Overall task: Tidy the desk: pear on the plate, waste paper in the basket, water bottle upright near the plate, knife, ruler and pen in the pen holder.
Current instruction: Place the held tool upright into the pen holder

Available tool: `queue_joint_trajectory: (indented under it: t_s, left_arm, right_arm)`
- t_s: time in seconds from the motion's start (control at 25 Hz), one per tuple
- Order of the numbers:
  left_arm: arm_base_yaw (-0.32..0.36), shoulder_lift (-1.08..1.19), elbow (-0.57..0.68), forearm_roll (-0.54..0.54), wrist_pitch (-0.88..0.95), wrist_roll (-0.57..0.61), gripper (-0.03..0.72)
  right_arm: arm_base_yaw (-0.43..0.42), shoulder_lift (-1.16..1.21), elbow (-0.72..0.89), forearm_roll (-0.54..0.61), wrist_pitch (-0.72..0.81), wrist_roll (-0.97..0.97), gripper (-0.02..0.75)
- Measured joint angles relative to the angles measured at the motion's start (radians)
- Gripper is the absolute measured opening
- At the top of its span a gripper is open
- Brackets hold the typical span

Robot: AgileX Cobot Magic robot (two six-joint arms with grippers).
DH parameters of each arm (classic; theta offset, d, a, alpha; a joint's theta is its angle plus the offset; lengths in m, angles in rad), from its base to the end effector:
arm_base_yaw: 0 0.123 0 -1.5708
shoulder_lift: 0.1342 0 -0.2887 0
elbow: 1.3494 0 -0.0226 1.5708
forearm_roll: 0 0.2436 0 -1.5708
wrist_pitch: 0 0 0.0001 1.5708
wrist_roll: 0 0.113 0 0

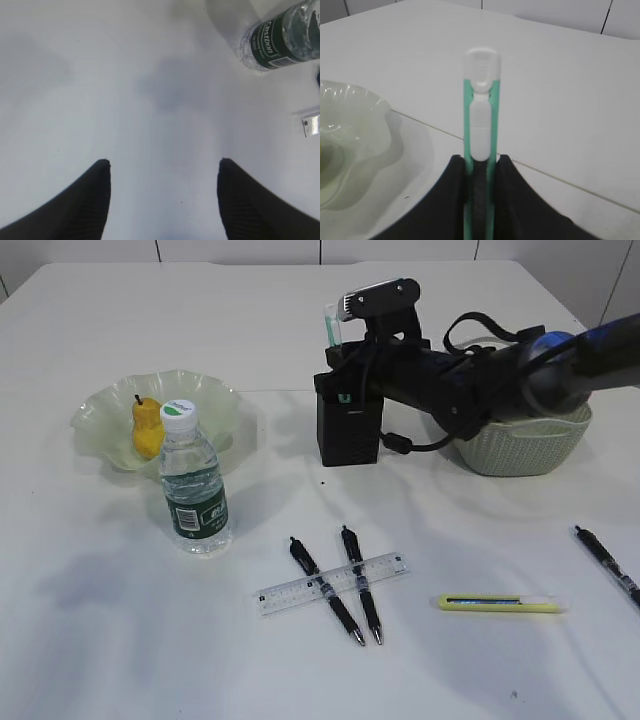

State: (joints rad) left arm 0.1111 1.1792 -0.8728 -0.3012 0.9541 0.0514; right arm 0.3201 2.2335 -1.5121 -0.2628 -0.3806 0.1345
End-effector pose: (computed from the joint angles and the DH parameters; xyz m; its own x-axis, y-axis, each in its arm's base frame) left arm 0.2155 -0.0035 0.2711 -0.8993 -0.2234 -0.3761 -0.1240 0.9547 -0.2706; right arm 0.4945 0.1754 0.1690 -0.2034 -0.1828 -0.9619 -0.4266 0.9008 -0.0810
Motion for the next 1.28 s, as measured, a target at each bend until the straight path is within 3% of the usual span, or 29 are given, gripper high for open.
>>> queue_joint_trajectory:
  t_s: [0.28,0.6,0.92,1.04,1.28]
  left_arm:
    - [0.000,0.000,0.000,0.000,0.000,0.000,0.474]
    - [0.000,0.000,0.000,0.000,0.000,0.000,0.474]
    - [0.000,0.000,0.000,0.000,0.000,0.000,0.474]
    - [0.000,0.000,0.000,0.000,0.000,0.000,0.474]
    - [0.000,0.000,0.000,0.000,0.000,0.000,0.474]
  right_arm:
    - [-0.025,0.011,-0.007,0.002,-0.012,0.000,0.136]
    - [-0.031,0.018,-0.007,0.002,-0.012,0.000,0.269]
    - [-0.031,0.012,-0.009,-0.015,-0.022,0.037,0.283]
    - [-0.031,-0.032,-0.009,-0.028,0.040,0.052,0.283]
    - [-0.031,-0.191,-0.009,-0.045,0.329,0.063,0.283]
